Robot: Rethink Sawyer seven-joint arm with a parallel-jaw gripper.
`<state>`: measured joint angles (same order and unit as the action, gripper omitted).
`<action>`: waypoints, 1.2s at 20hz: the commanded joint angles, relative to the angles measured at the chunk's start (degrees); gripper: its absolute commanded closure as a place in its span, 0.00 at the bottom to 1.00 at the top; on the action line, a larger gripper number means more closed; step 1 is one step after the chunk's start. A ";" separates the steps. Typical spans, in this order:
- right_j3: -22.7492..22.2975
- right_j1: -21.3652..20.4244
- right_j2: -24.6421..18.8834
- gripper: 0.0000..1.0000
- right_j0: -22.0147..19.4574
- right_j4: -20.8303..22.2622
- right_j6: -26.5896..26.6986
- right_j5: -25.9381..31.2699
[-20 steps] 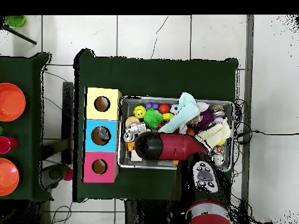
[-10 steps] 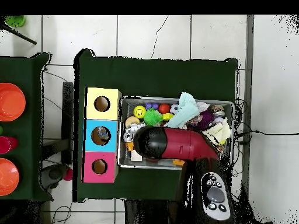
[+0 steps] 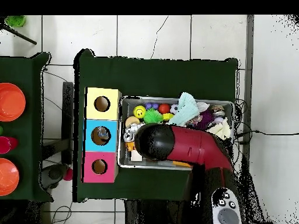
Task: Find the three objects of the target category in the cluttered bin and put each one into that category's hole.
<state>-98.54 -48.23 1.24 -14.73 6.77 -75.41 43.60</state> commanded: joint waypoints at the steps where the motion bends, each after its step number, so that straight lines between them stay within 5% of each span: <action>1: -4.34 -4.96 -5.09 1.00 -1.12 -4.57 -2.64 13.29; 10: -4.74 -6.25 -6.08 1.00 -0.23 -11.95 -5.45 18.55; 24: -10.92 -4.68 -6.50 1.00 2.68 -24.44 -9.02 7.67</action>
<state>-101.24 -54.50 -0.12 -13.13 -13.14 -75.41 55.62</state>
